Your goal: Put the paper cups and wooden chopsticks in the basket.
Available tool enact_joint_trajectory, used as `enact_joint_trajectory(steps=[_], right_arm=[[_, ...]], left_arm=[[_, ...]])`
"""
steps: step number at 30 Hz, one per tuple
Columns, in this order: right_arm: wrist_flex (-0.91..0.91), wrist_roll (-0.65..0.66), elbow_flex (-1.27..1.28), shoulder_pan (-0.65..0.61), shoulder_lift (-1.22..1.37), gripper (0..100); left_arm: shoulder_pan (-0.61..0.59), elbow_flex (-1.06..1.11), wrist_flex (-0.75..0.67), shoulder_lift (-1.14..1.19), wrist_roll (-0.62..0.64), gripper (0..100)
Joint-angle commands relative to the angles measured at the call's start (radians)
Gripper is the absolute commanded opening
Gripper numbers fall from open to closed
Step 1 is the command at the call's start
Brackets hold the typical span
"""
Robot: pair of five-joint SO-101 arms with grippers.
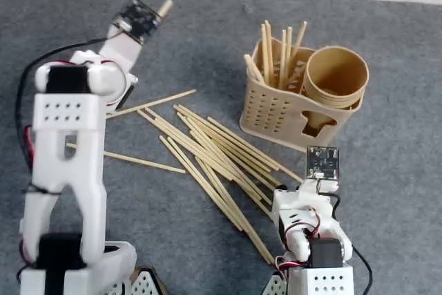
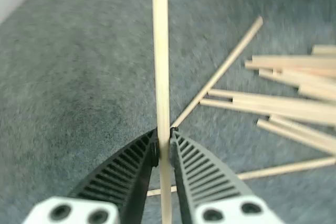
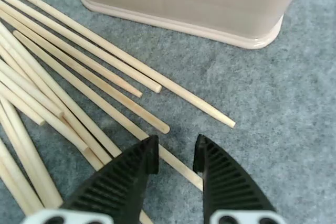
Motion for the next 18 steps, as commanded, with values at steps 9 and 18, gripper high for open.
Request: enact_joint_trajectory(steps=[9,18], right_arm=[[-0.005,-0.006,0.073,0.01,-0.013,12.3],[-0.005,-0.006,0.073,0.01,-0.013,12.3]], left_arm=[[0.193,-0.033,-0.178,-0.262,0.609,0],[0.409,-0.022,-0.543,-0.32,0.872,0]])
